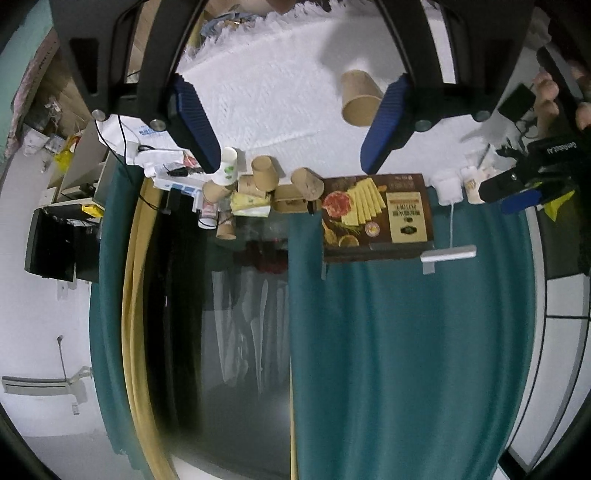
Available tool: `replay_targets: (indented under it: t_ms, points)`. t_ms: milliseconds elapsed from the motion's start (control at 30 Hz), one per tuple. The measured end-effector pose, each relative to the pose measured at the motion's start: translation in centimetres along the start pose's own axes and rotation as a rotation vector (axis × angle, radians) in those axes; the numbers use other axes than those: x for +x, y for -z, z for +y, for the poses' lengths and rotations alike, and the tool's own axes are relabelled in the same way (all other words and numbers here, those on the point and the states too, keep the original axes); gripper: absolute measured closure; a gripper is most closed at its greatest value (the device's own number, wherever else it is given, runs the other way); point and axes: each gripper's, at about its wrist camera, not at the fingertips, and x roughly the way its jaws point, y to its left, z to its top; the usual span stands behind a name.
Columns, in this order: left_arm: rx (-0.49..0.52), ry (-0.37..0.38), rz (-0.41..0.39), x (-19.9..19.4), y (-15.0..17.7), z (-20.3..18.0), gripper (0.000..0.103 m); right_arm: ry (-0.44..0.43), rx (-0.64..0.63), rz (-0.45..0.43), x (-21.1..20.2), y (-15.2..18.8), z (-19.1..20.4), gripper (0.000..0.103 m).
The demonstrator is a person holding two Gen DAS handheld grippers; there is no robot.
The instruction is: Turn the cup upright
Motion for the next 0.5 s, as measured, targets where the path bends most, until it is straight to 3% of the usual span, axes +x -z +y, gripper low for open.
replay_targets:
  t_ms: [500]
  points:
    - [0.026, -0.031, -0.055, -0.5, -1.0, 2.4, 0.008, -0.032, 0.017, -0.015, 1.3, -1.1, 1.7, 0.021]
